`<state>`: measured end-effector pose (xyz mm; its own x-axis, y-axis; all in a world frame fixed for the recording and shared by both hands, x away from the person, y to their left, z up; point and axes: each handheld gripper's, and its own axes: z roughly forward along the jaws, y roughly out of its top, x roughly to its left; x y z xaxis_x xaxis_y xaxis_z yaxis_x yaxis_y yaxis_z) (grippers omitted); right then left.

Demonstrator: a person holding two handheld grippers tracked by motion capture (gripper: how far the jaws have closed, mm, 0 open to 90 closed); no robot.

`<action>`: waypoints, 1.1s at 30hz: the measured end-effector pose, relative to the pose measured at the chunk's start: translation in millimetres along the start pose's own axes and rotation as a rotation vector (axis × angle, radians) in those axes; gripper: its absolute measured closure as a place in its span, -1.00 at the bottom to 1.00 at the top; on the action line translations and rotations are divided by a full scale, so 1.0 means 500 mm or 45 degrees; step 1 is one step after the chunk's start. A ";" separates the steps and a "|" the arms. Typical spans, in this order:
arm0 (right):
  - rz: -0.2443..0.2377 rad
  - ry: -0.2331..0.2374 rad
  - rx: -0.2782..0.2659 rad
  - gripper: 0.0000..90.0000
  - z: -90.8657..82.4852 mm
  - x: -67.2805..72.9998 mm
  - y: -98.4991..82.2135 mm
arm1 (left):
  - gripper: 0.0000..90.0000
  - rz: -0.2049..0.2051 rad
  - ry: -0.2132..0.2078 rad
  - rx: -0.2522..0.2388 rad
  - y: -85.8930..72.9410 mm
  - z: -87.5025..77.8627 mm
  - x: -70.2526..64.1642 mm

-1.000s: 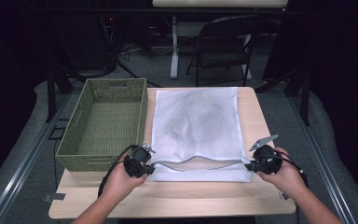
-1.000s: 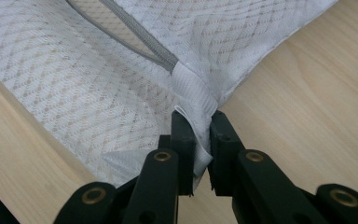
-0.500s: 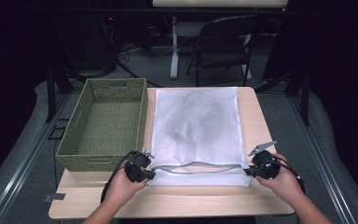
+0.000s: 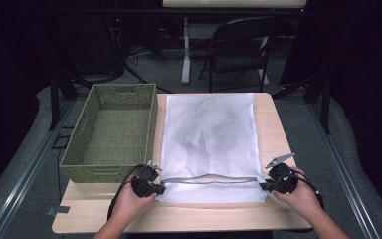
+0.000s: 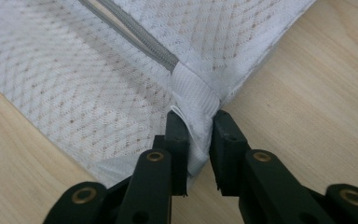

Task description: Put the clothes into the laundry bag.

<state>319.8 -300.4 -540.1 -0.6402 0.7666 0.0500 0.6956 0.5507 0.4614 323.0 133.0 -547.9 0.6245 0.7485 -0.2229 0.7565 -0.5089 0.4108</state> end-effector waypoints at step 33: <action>-0.011 -0.111 -0.231 -0.02 -0.084 0.062 -0.038 | -0.11 0.082 0.076 -0.186 -0.019 -0.063 -0.034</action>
<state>272.8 -301.0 -510.2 -0.6097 0.7922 -0.0280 0.6149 0.4949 0.6141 298.9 138.6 -520.1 0.6548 0.7426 -0.1405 0.6763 -0.4927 0.5477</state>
